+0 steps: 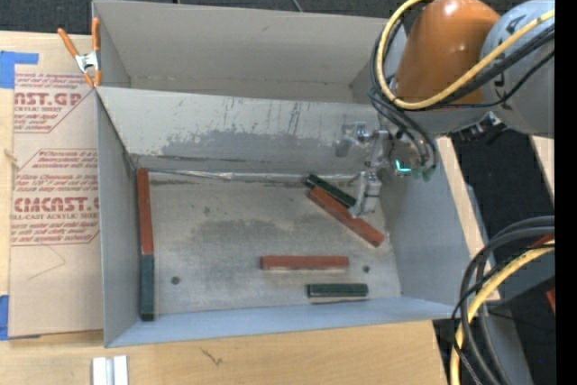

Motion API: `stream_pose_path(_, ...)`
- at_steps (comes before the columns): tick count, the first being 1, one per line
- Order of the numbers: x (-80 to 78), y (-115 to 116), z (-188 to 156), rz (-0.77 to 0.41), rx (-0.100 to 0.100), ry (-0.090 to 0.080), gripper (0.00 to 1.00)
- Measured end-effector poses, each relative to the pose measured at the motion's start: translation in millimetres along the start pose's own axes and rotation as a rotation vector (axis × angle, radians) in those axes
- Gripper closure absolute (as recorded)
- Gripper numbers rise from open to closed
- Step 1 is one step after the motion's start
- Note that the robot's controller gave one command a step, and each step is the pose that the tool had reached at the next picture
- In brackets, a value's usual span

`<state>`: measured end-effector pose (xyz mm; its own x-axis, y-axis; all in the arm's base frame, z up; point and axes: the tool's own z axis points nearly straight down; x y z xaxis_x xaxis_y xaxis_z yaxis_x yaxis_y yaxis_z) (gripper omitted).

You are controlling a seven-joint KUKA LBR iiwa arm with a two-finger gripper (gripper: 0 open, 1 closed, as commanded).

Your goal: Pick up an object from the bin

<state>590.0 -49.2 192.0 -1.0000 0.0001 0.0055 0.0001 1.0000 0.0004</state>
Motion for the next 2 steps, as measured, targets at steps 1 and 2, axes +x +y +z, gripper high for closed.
stream_pose_path(1, -1.6, 0, -5, -0.001, 0.001, -0.008, 0.00)
stream_pose_path(2, -0.9, -12, 58, 0.114, -0.001, -0.011, 0.00)
